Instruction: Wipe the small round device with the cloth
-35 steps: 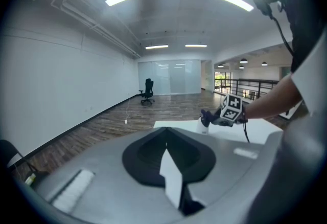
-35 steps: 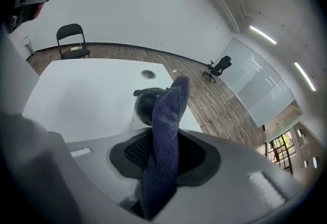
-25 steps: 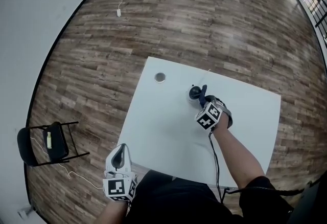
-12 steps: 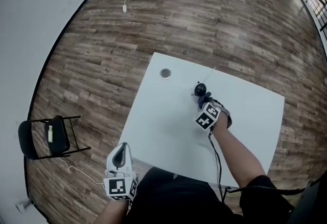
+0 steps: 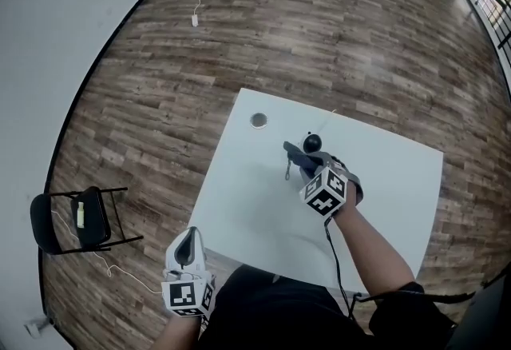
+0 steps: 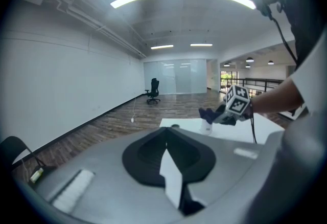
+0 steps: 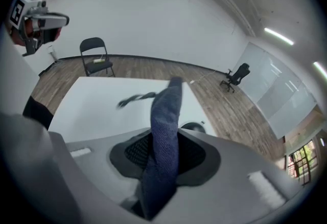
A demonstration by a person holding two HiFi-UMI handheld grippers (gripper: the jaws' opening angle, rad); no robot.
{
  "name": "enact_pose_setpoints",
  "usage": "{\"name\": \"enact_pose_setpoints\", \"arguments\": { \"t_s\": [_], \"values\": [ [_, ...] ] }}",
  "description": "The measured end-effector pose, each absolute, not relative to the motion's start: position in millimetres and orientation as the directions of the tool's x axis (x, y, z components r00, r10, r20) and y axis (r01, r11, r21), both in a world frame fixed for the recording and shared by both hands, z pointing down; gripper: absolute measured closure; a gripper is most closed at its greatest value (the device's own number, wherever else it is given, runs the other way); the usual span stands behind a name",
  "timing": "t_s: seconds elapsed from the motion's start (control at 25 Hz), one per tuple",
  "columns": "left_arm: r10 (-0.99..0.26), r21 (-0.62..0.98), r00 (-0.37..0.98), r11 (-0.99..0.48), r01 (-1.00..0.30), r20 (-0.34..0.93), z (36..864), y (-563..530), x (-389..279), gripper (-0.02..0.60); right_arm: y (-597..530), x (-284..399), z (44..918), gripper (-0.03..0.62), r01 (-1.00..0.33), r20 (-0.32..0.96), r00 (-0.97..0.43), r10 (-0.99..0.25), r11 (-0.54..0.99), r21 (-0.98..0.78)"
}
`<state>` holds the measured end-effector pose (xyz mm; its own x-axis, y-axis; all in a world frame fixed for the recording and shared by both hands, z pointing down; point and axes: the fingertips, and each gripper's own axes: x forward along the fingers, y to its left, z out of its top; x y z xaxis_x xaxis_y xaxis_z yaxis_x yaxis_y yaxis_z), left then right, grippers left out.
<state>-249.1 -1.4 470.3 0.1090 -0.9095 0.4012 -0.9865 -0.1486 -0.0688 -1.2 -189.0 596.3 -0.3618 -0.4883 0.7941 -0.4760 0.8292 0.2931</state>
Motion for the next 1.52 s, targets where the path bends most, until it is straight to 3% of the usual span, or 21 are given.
{"name": "enact_pose_setpoints", "arguments": {
  "t_s": [0.16,0.56,1.52],
  "values": [
    [-0.911,-0.058,0.128,-0.163,-0.985,0.393,469.3,-7.6,-246.5,0.574,-217.7,24.9,569.3,0.477,-0.511,0.737,-0.295,-0.608,0.752,0.416],
    [-0.905,-0.060,0.145,-0.183,-0.981,0.400,470.4,-13.7,-246.0,0.574,-245.9,66.2,607.0,0.477,-0.502,0.752,-0.122,-0.648,0.694,0.516],
    [-0.910,-0.039,0.151,-0.179,-0.983,0.386,472.2,-11.2,-242.4,0.574,-219.6,44.4,618.0,0.477,-0.292,0.816,-0.075,-0.573,0.795,0.532]
  ]
}}
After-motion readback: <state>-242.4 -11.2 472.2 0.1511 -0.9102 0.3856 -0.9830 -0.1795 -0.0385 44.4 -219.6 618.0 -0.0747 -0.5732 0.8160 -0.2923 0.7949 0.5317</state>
